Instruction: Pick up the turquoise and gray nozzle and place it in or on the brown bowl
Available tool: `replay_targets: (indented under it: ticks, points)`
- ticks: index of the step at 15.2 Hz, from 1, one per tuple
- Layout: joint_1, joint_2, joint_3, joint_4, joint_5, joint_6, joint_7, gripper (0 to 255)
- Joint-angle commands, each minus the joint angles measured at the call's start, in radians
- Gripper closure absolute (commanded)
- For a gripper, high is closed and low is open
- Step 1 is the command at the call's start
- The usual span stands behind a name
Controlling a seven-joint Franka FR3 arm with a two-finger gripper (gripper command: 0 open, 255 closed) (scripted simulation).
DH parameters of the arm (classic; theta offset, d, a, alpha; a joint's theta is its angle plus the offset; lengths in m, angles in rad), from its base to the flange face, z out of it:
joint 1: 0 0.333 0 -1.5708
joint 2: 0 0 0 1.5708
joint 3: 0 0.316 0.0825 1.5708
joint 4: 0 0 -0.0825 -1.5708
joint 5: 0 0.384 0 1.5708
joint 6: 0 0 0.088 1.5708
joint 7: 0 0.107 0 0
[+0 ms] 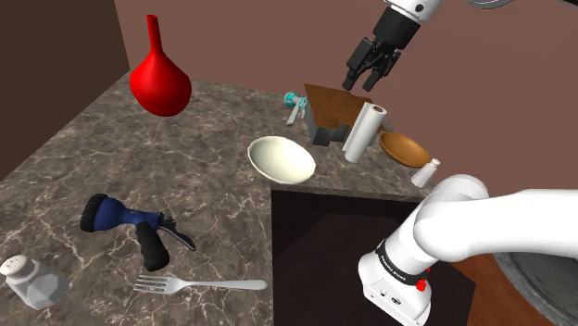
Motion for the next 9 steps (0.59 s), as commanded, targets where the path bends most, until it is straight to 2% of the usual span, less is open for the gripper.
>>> replay_targets:
  ticks: [1,9]
  points:
    - [0.0,0.0,0.0,0.0,0.0,0.0,0.0,0]
    - [-0.03,0.289,0.023,0.077,-0.103,0.16,-0.007,0]
